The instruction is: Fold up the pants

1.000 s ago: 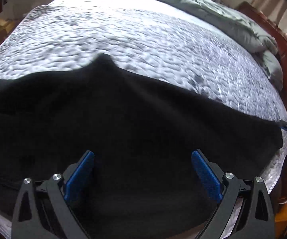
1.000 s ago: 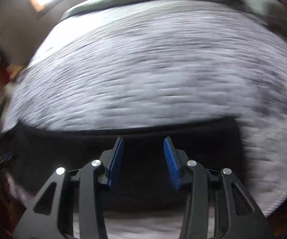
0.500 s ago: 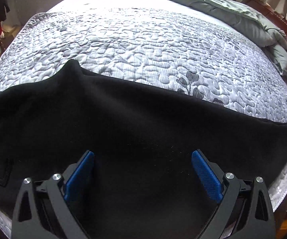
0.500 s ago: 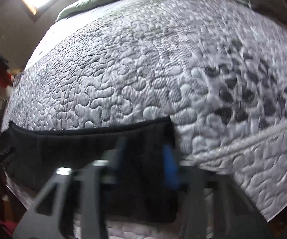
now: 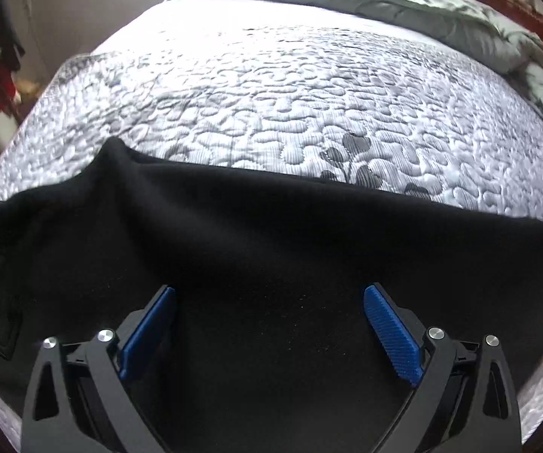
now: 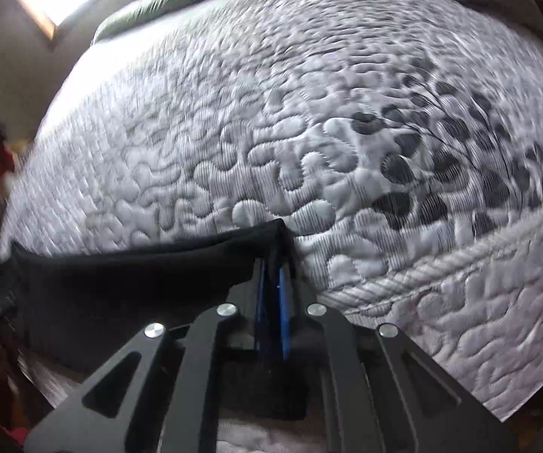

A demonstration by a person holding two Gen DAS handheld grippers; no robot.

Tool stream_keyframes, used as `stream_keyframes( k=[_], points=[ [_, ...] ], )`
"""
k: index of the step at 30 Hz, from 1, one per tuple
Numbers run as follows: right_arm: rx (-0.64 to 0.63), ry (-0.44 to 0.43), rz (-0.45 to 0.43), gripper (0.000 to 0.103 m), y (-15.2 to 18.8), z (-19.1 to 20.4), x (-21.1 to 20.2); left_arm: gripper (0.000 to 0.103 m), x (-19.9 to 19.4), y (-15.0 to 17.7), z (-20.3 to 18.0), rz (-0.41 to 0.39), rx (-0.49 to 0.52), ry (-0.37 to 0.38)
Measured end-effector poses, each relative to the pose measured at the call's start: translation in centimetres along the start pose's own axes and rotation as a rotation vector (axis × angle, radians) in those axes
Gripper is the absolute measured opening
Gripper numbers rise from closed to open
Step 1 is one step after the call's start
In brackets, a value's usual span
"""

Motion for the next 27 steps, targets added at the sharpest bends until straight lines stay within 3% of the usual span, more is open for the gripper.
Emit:
stream_keyframes(
  k=[3, 7, 9, 13, 20, 22, 23, 24, 26, 27],
  points=[
    [0.026, 0.026, -0.028, 0.038, 0.7, -0.1, -1.9, 0.099, -0.7, 0.1, 0.0, 0.051, -0.042, 0.052],
    [0.043, 0.060, 0.021, 0.044, 3.3, 1.0, -3.5, 0.099, -1.8, 0.9, -1.0, 0.100, -0.093, 0.115],
    [0.063, 0.065, 0.074, 0.058, 5.4, 1.8, -3.4, 0.099, -2.0, 1.6, -2.0, 0.118, -0.102, 0.137],
    [0.107, 0.033, 0.117, 0.059, 7.8, 3.4, -2.2, 0.099, -2.8, 2.9, -4.3, 0.124, -0.091, 0.181],
    [0.196, -0.048, 0.029, 0.067, 7.1, 3.1, -0.5, 0.099, -3.0, 4.2, -7.5, 0.132, -0.041, 0.209],
    [0.193, -0.056, -0.005, 0.061, 6.4, 2.8, -0.1, 0.099, -3.0, 4.5, -7.7, 0.128, -0.027, 0.200],
    [0.188, -0.055, -0.016, 0.051, 6.0, 2.8, 0.1, 0.099, -2.9, 4.6, -7.7, 0.127, -0.023, 0.195],
    [0.187, -0.062, -0.025, 0.035, 5.7, 2.9, 0.3, 0.099, -2.9, 4.7, -7.5, 0.128, -0.021, 0.188],
    [0.204, -0.158, -0.063, 0.011, 4.7, 3.4, 0.4, 0.099, -2.8, 4.7, -7.0, 0.126, -0.026, 0.177],
    [0.201, -0.177, -0.087, 0.011, 4.2, 3.5, -0.1, 0.099, -2.8, 4.5, -6.6, 0.120, -0.031, 0.169]
  ],
)
Point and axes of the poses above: each gripper's, at about its wrist camera, not at the fingertips, and x roughly the way its jaws point, z to its left, y to its underside, the point moved 6 cm from there along x, roughly the way its jaws point, and after that the axes turned 14 degrees about -x, right-handed, at the moved point
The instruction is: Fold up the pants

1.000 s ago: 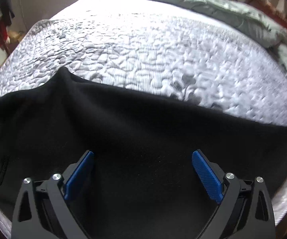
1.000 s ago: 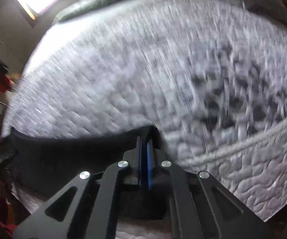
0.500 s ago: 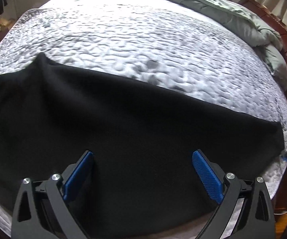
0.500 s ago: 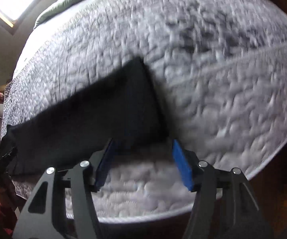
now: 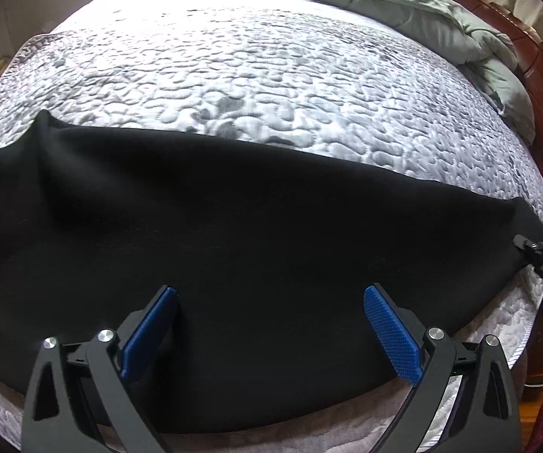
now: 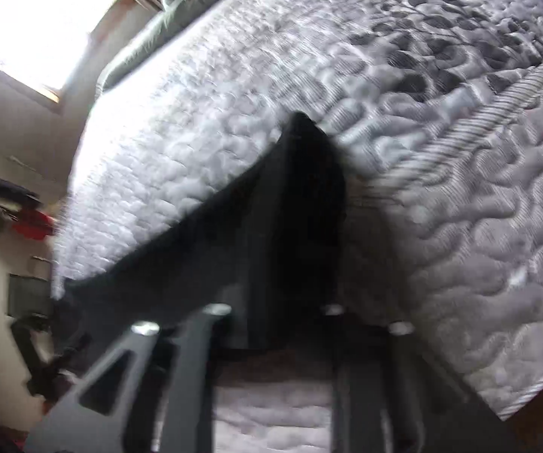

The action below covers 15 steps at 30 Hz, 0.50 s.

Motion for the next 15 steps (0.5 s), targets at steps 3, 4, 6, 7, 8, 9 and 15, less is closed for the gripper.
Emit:
stream_keyframes(
  k=[3, 4, 6, 7, 8, 9, 15],
  points=[
    [-0.047, -0.031, -0.085, 0.009, -1.9, 1.6, -2.7, 0.099, -0.7, -0.8, 1.1, -0.033, -0.014, -0.021],
    [-0.047, -0.050, -0.116, 0.009, -2.5, 2.0, -3.7, 0.099, -1.0, -1.2, 1.4, -0.047, -0.020, -0.025],
    [-0.064, -0.069, -0.205, 0.009, -3.9, 2.8, -6.6, 0.099, -1.9, -2.1, 2.1, -0.090, -0.028, -0.039],
    [-0.072, -0.053, -0.226, 0.009, -4.3, 2.7, -7.5, 0.099, -2.1, -2.4, 2.4, -0.107, -0.029, -0.048],
    [-0.075, -0.022, -0.239, 0.009, -4.5, 2.4, -8.1, 0.099, -2.1, -2.7, 2.8, -0.117, -0.030, -0.059],
    [-0.066, 0.013, -0.234, 0.009, -4.5, 1.6, -8.1, 0.099, -1.8, -2.9, 3.5, -0.116, -0.036, -0.078],
    [0.048, 0.157, 0.011, 0.009, -0.9, -4.4, -1.0, 0.100, 1.5, -2.9, 6.1, -0.083, 0.000, -0.160]
  ],
)
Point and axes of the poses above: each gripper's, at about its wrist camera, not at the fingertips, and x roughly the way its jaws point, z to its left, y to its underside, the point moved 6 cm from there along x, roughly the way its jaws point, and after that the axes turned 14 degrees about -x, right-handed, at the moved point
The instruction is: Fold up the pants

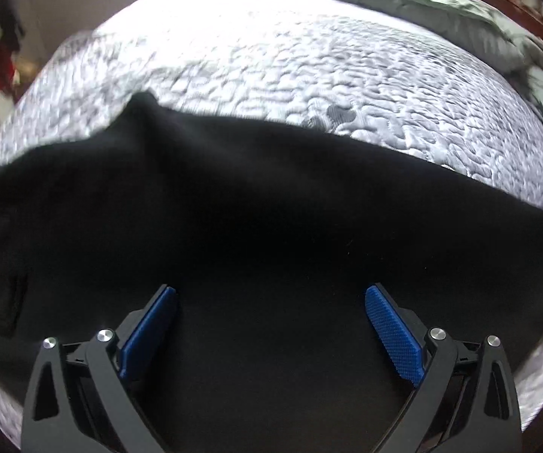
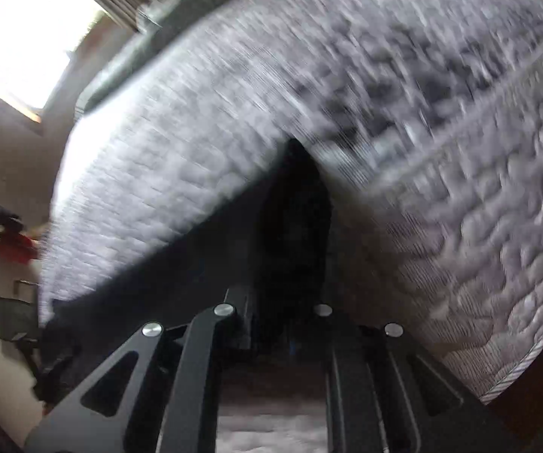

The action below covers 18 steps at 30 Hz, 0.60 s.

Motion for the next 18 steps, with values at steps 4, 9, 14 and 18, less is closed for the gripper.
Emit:
stream_keyframes(
  k=[4, 9, 14, 18],
  points=[
    [0.071, -0.040, -0.045, 0.010, 0.3, -0.5, -0.4, 0.099, -0.5, -0.3, 0.4, 0.025, -0.024, 0.025],
    [-0.035, 0.026, -0.106, 0.010, -1.1, 3.5, -4.3, 0.099, -2.9, -0.4, 2.4, 0.036, -0.091, 0.063],
    [-0.222, 0.023, -0.169, 0.011, -2.2, 12.3, -6.4, 0.099, -4.7, -0.3, 5.7, 0.025, -0.138, 0.054],
    [-0.358, -0.005, -0.158, 0.011, -1.5, 20.0, -6.0, 0.099, -5.3, 0.2, 8.6, 0.033, -0.210, 0.067]
  ],
)
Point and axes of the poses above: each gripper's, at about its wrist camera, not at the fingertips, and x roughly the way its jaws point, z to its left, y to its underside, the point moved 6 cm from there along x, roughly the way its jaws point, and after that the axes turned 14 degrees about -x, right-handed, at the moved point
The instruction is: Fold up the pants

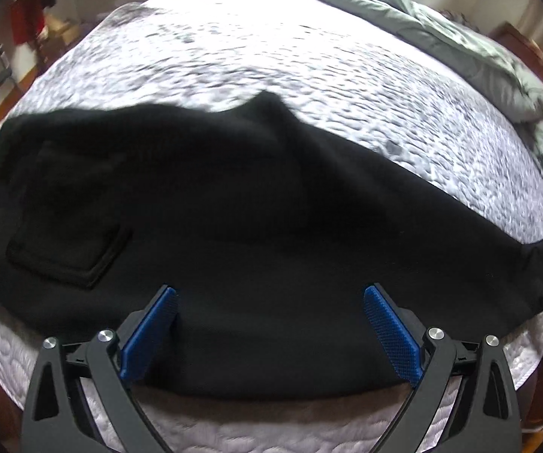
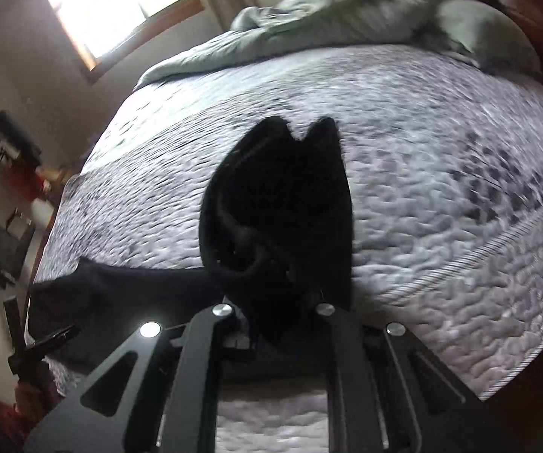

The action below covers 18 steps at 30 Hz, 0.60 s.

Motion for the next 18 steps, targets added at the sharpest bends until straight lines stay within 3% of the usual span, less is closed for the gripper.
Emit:
stream_keyframes(
  k=[9, 18],
  points=[
    [-0.191, -0.027, 0.107, 0.012, 0.1, 13.1, 5.3, 0.099, -1.9, -0.1, 3.1, -0.010, -0.032, 0.020],
    [-0.311, -0.086, 0.164, 0.012, 2.0, 22.2, 9.1, 0.099, -3.4, -1.1, 6.2, -0.034, -0.068, 0.004]
  ],
)
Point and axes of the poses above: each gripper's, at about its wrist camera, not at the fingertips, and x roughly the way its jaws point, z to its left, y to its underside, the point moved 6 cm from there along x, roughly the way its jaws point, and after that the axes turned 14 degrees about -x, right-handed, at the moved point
